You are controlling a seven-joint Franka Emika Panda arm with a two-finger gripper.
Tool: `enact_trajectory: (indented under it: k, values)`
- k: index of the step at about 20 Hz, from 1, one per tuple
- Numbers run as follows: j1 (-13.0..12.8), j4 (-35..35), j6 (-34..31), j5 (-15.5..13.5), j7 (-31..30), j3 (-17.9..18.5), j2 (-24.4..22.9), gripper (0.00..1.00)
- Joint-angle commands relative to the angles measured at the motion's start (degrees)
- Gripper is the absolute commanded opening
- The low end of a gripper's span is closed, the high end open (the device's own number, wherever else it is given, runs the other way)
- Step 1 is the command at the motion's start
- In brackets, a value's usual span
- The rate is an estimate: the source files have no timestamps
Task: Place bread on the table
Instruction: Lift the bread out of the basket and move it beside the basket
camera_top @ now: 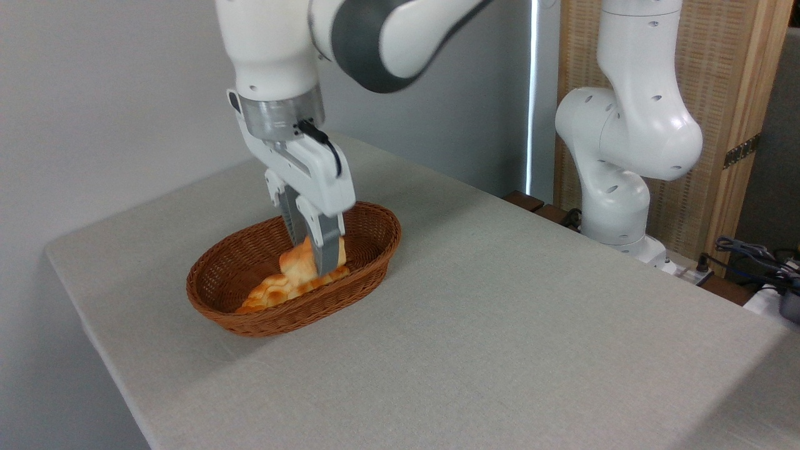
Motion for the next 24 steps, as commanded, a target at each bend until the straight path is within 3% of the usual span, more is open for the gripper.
enact_trajectory:
  k: [1,6,9,14,24]
  values:
    - [-0.4,0.5,7.7,-0.3,2.9,4.5,2.9,0.52]
    - [-0.5,-2.6,14.0,-0.3,4.1,5.2,5.5,0.56]
    - [-0.4,-5.3,18.3,-0.2,5.5,5.2,5.5,0.73]
    - [-0.4,-5.8,18.4,0.4,6.2,5.2,5.2,0.99]
    - [-0.4,-5.7,18.1,0.4,6.3,5.2,5.0,1.0]
